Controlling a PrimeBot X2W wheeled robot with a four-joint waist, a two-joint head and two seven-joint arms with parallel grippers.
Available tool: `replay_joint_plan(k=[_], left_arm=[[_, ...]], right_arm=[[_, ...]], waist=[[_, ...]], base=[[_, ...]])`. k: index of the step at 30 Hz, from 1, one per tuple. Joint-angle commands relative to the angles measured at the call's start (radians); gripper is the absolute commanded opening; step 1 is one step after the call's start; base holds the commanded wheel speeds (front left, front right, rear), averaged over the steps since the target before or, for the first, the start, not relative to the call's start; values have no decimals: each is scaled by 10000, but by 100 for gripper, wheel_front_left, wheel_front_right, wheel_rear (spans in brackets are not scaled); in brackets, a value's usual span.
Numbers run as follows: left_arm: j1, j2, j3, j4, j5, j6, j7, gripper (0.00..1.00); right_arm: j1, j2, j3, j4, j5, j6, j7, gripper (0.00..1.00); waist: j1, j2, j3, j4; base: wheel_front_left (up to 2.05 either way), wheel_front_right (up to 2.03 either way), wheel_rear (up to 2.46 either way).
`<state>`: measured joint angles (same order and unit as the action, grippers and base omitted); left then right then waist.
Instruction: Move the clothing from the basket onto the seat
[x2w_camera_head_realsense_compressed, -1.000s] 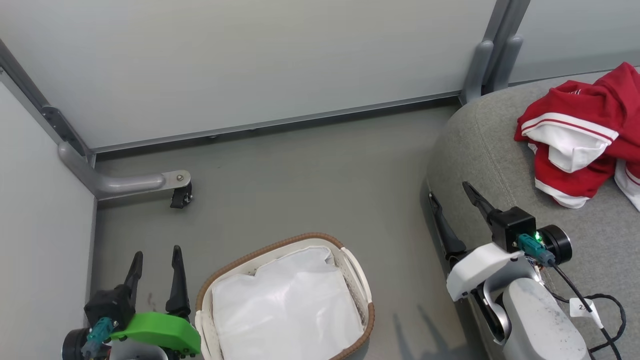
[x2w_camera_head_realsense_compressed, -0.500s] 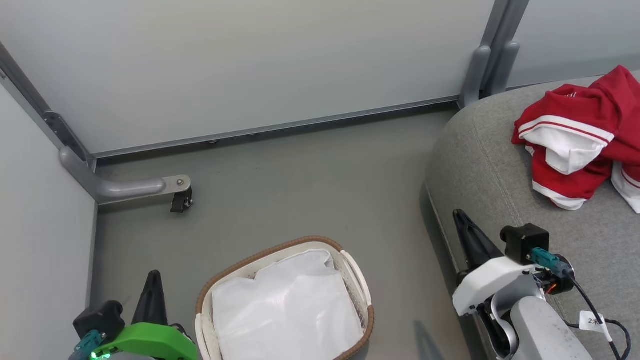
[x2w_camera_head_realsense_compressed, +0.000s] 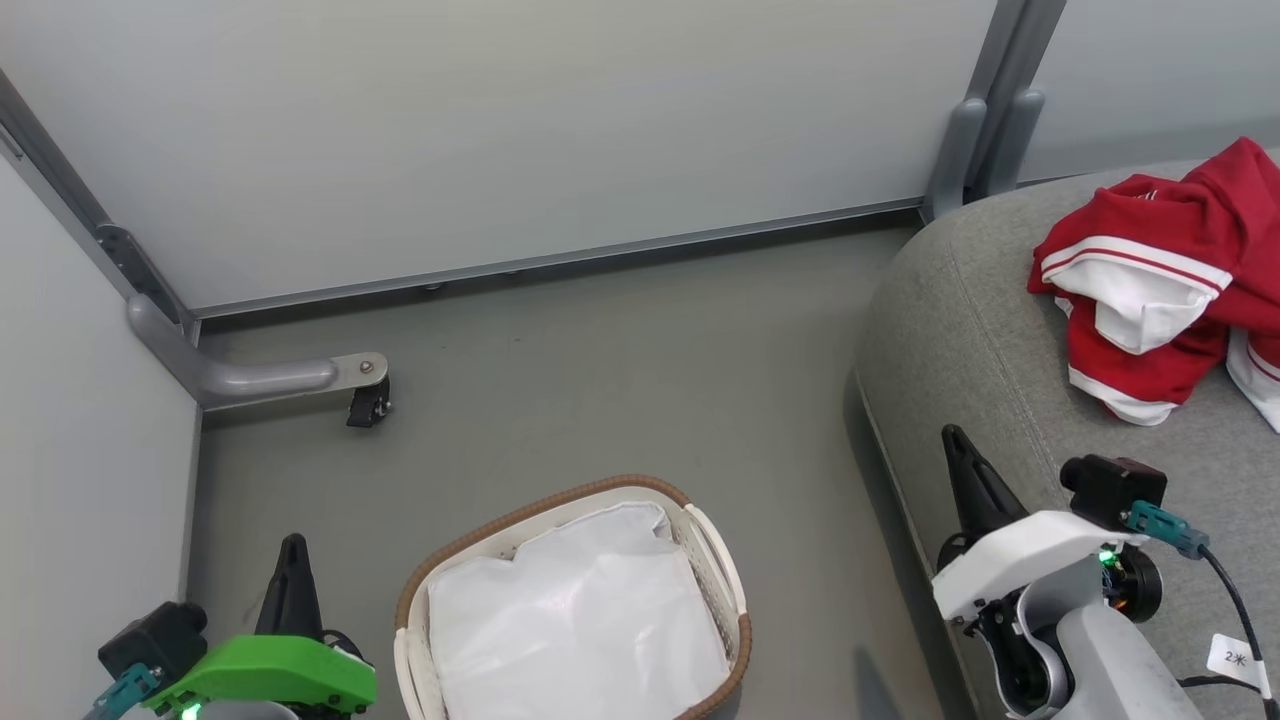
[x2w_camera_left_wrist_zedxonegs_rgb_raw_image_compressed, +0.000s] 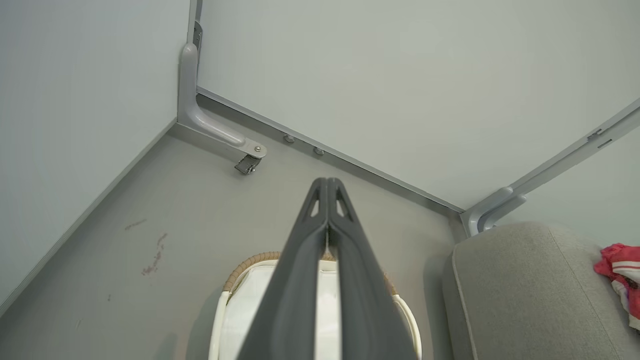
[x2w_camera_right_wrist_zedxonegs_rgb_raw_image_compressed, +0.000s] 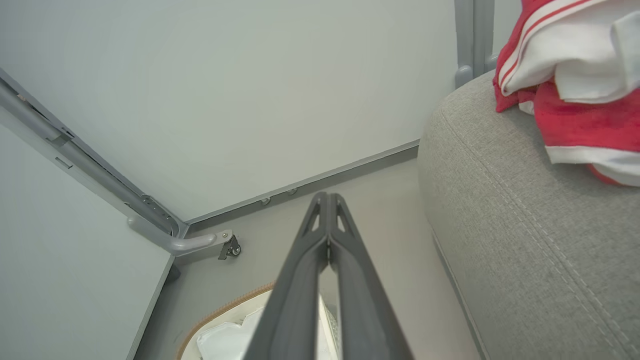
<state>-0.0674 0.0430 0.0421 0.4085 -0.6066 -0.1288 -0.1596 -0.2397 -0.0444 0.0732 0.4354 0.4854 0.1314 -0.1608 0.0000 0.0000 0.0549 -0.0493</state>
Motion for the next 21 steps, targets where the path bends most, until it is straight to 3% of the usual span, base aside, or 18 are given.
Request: replay_joint_plan(k=[1, 21], left_arm=[[-151, 45, 75, -215, -385, -6, 69, 0], [-257, 61, 255, -627, -3081, -12, 807, 0]], right_arm=[[-54, -31, -100, -234, 449, -2, 87, 0], [335, -44, -598, -718, 3454, -5, 828, 0]], waist=[[0, 0, -8, 8], [0, 0, -107, 102]], base=[[0, 0, 0], [0, 0, 0]])
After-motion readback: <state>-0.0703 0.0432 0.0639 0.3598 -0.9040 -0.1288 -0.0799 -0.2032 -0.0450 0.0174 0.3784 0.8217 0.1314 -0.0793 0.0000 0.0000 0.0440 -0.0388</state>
